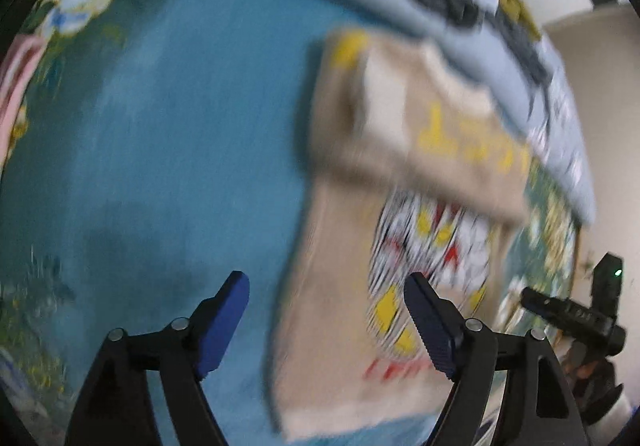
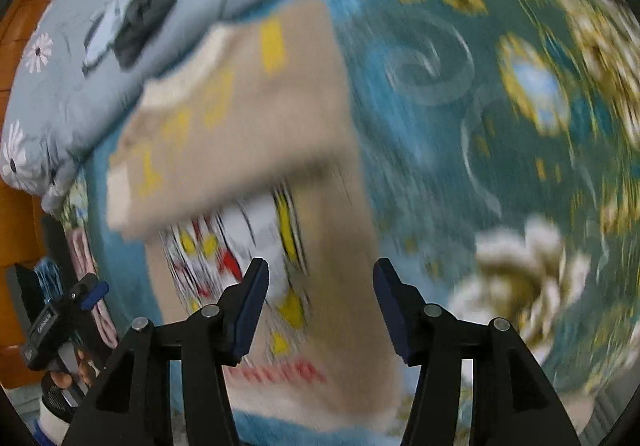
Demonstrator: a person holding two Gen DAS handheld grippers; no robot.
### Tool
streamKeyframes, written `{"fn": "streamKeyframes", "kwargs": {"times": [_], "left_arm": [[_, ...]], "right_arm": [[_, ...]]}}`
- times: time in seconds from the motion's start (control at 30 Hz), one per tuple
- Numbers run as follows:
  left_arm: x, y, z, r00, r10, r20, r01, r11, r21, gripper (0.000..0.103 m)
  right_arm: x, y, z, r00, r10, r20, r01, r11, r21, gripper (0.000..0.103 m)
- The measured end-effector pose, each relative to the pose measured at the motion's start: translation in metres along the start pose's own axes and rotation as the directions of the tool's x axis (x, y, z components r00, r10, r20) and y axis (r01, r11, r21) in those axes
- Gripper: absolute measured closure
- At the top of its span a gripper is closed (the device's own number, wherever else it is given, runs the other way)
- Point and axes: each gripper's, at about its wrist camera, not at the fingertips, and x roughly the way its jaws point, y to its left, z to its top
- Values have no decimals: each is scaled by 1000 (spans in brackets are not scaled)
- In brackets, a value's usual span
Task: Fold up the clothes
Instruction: 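Grasp the sweater hem with both grippers and fold it toward the collar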
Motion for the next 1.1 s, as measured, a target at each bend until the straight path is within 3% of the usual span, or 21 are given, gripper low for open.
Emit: {"fn": "streamKeyframes", "kwargs": {"times": [0.2,0.33,0.47,0.57,0.63,0.67,0.7,0.73,0.8,0.83,0.87,1.0,1.1], "left_arm": [[39,8,-59,989,83,-124,-74,994,79,22],[61,18,-85,978,108,-180,-98,993,63,30],[64,18,-94,980,119,-161,-109,992,71,32],[62,15,-94,982,104,-160,-93,993,72,55],[62,9,-96,981,93,-170,-81,994,76,79],[62,7,-97,981,88,-176,-75,994,78,82],[61,5,-99,981,91,-171,-79,994,75,86],[60,2,-100,981,95,-167,-84,994,72,90],[54,4,-100,984,77,-161,-70,997,45,91],[50,5,-100,985,66,-157,-62,998,31,91],[44,5,-100,987,55,-151,-51,998,32,91],[19,1,-99,993,6,-117,1,998,60,92],[-8,-1,-89,996,-66,-65,69,997,38,92]], "right_arm": [[30,-33,-67,996,-15,-91,22,997,76,47],[48,-47,-91,993,-9,-120,20,995,94,47],[65,-49,-98,991,-2,-133,14,996,85,47],[76,-47,-102,991,-1,-136,11,997,76,47],[79,-45,-103,991,-6,-131,15,998,68,47],[79,-44,-104,992,1,-130,8,998,70,48],[79,-43,-104,992,8,-129,1,997,72,50],[79,-42,-104,992,16,-128,-6,997,74,62],[76,-40,-106,991,30,-128,-20,997,79,73],[74,-39,-107,991,35,-126,-25,997,79,86],[72,-39,-107,991,50,-125,-40,996,84,91],[51,-33,-109,992,92,-91,-87,994,59,92],[28,-33,-107,983,179,-35,-177,982,72,92]]}}
